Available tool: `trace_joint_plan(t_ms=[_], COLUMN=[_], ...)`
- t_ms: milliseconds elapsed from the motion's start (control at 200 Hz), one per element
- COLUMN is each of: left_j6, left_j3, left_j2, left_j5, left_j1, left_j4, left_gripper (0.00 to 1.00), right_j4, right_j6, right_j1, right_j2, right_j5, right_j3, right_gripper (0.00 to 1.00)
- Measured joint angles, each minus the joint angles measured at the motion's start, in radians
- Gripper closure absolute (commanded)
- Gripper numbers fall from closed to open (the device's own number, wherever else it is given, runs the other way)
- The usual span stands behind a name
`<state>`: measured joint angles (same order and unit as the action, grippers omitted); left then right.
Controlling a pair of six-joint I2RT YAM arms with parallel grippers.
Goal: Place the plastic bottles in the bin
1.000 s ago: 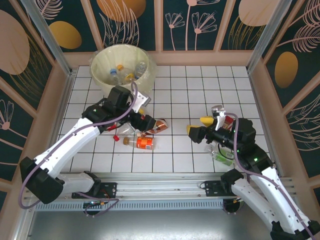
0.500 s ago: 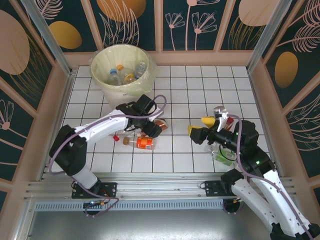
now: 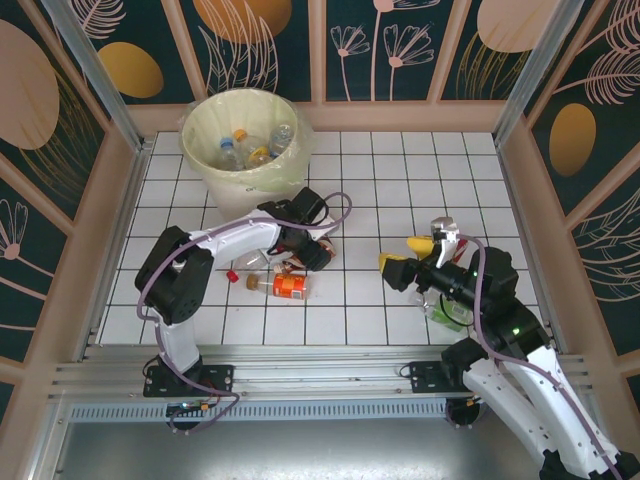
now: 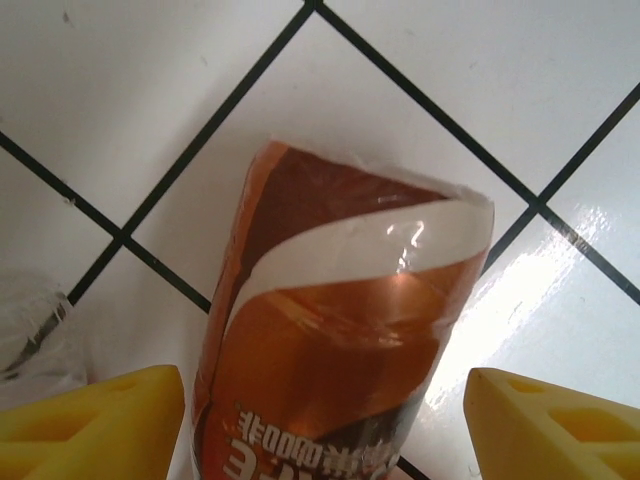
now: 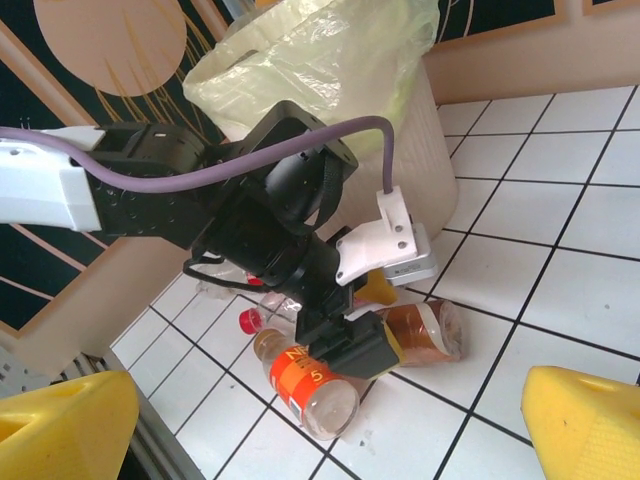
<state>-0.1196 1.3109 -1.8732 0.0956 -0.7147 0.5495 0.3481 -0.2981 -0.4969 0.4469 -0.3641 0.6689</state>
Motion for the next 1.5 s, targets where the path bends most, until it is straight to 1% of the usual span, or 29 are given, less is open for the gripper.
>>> trace_joint_plan(t_ms=[285, 355, 480, 565, 786, 966, 1241, 1296, 1426, 1501], left_j6=[-0.012, -0.012, -0.019, -0.021, -0.027, -0.026, -0.002, 0.005, 0.03, 0.044], left_j3=[0.011, 0.011, 0.018, 0.019, 0.019, 0.019, 0.021, 0.03, 0.095, 0.142], left_j2=[-0.041, -0.041, -0.047, -0.049, -0.052, -0.052, -0.052, -0.052, -0.052, -0.052], left_j5=[0.001, 0.001, 0.003, 0.005, 0.007, 0.004, 0.009, 0.016, 0.046, 0.065], left_j1=[-0.002, -0.002, -0.002, -0.002, -0.002, -0.005, -0.005, -0.005, -0.006, -0.005], left_j4=[-0.002, -0.004, -0.007, -0.013, -0.032, -0.047, -0.055, -0.055, -0.053, -0.055], left_gripper=[0.33, 0.36, 0.36, 0.32, 0.3, 0.3, 0.17, 0.13, 0.05, 0.04], right_j4=[0.0, 0.0, 0.0, 0.0, 0.0, -0.01, -0.022, -0.03, -0.04, -0.055], right_j6=[0.0, 0.0, 0.0, 0.0, 0.0, -0.013, -0.023, -0.023, -0.025, -0.027], right_j1=[0.0, 0.0, 0.0, 0.0, 0.0, 0.0, 0.0, 0.0, -0.011, -0.028], right_j2=[-0.004, -0.004, -0.004, -0.004, -0.001, 0.031, 0.054, 0.064, 0.073, 0.08], right_j5=[0.0, 0.0, 0.0, 0.0, -0.001, -0.058, -0.116, -0.124, -0.126, -0.119], right_j3=[-0.005, -0.006, -0.008, -0.009, -0.009, -0.03, -0.051, -0.055, -0.073, -0.085], right_gripper=[0.01, 0.01, 0.01, 0.01, 0.01, 0.01, 0.01, 0.01, 0.01, 0.01])
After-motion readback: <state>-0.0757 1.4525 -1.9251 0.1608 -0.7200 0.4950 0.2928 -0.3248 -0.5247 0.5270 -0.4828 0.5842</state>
